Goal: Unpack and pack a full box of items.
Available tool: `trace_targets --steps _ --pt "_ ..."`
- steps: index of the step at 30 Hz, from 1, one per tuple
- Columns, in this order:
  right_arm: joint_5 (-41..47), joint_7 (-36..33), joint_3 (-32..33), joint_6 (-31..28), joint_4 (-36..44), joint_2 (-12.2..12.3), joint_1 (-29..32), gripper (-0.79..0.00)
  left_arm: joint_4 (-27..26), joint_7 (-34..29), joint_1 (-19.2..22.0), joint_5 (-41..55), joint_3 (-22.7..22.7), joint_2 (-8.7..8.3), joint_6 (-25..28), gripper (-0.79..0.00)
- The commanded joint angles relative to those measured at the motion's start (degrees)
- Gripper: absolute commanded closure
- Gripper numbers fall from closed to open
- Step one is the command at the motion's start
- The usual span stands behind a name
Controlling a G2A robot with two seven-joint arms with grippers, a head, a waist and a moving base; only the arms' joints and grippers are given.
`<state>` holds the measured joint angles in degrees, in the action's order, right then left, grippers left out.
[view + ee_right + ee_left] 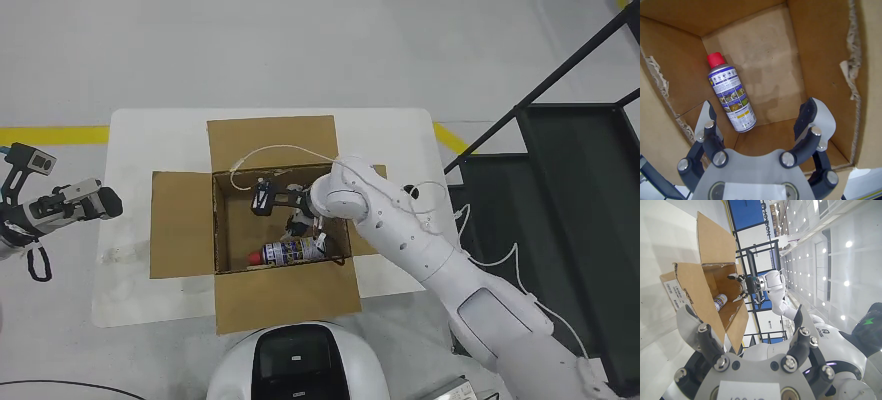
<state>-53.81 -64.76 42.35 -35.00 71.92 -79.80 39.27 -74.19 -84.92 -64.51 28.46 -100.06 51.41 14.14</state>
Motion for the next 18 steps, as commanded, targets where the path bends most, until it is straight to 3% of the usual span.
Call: trace_targets --steps 1,18 --pt "0.6 0.6 -2.5 0.1 -3.5 -1.0 -1.7 -0.785 0.0 0.0 0.0 0.0 0.0 0.0 0.0 -0.785" --pt "2.0 5.1 -13.5 -2.1 -21.0 -7.5 -8.4 -0.785 0.0 0.0 0.0 0.0 0.0 0.0 0.0 -0.785"
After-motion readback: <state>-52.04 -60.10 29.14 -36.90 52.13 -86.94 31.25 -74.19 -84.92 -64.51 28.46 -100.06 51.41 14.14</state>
